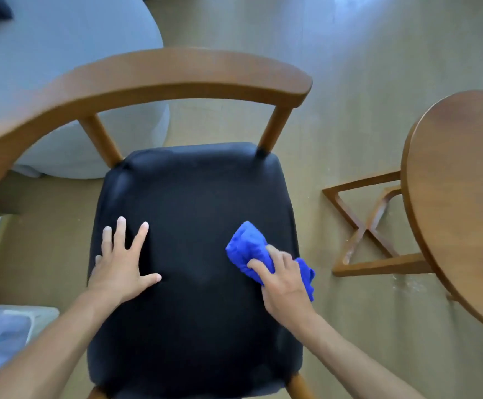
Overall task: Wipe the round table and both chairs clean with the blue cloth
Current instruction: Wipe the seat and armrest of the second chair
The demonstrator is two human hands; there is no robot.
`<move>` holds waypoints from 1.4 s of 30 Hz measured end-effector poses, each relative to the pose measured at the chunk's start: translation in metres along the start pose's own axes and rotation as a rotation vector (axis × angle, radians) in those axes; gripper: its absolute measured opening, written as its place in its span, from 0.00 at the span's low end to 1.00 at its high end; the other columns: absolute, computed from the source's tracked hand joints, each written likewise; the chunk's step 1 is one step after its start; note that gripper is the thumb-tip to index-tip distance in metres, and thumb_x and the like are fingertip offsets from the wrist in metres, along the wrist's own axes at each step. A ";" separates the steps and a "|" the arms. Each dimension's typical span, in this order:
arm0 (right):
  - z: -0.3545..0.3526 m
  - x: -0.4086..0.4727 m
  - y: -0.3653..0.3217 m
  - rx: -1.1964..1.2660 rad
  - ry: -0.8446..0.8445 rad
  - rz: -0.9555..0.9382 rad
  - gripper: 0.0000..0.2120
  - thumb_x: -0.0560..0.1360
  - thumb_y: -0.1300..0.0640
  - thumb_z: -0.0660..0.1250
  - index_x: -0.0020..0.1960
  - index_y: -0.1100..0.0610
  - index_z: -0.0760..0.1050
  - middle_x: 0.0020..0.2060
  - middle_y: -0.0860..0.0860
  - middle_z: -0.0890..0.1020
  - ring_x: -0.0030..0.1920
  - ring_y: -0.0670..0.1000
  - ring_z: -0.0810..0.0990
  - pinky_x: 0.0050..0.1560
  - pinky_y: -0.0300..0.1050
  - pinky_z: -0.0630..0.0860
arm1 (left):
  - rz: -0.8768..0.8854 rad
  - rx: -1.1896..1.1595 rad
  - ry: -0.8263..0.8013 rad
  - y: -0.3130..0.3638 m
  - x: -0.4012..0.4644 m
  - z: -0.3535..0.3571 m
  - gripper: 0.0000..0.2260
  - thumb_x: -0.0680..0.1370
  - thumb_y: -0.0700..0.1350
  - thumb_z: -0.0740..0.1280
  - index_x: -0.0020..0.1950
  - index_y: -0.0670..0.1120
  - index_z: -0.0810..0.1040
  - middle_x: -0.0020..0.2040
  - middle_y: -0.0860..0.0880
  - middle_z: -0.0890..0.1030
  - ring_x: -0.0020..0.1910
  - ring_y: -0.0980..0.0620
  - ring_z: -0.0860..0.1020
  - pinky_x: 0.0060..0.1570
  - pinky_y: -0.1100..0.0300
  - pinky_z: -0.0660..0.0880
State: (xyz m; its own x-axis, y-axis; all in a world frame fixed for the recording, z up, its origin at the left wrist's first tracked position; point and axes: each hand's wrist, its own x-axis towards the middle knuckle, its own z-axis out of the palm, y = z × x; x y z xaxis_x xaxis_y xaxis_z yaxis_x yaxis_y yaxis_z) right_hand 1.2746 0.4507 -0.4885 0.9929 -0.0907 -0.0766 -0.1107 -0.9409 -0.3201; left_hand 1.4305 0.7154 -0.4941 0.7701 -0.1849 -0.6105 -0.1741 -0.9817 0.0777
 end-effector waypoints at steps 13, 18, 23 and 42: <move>-0.108 0.088 -0.039 0.620 0.107 0.247 0.21 0.72 0.64 0.68 0.59 0.45 0.74 0.53 0.44 0.71 0.49 0.39 0.73 0.50 0.23 0.65 | 0.148 -0.276 0.046 0.060 -0.033 -0.091 0.27 0.81 0.50 0.58 0.78 0.55 0.52 0.78 0.53 0.53 0.77 0.54 0.50 0.68 0.55 0.66; -0.181 0.217 -0.055 0.505 0.391 0.279 0.21 0.74 0.57 0.66 0.66 0.45 0.70 0.57 0.49 0.69 0.52 0.42 0.66 0.50 0.27 0.63 | 0.227 -0.441 0.333 0.093 -0.013 -0.145 0.24 0.81 0.49 0.60 0.76 0.53 0.59 0.75 0.55 0.59 0.74 0.55 0.58 0.65 0.56 0.68; -0.185 0.262 -0.043 0.162 0.199 0.392 0.25 0.78 0.45 0.61 0.74 0.48 0.63 0.69 0.56 0.64 0.67 0.57 0.64 0.67 0.48 0.59 | 0.379 -0.580 0.523 0.130 0.006 -0.191 0.22 0.80 0.46 0.62 0.73 0.52 0.63 0.73 0.56 0.61 0.73 0.59 0.57 0.63 0.63 0.61; -0.152 0.280 0.021 0.215 0.246 0.479 0.20 0.82 0.46 0.50 0.53 0.56 0.77 0.49 0.53 0.79 0.52 0.56 0.75 0.55 0.52 0.68 | 0.487 -0.073 0.611 0.189 0.094 -0.239 0.18 0.71 0.51 0.62 0.58 0.47 0.78 0.72 0.46 0.67 0.71 0.39 0.63 0.69 0.42 0.59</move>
State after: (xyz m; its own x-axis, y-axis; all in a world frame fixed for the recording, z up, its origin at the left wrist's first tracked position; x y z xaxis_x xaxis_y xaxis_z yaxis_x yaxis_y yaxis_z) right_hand 1.5568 0.3561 -0.3736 0.8079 -0.5876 -0.0463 -0.5308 -0.6912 -0.4904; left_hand 1.6161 0.5011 -0.3485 0.8221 -0.5675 0.0456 -0.5546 -0.7801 0.2896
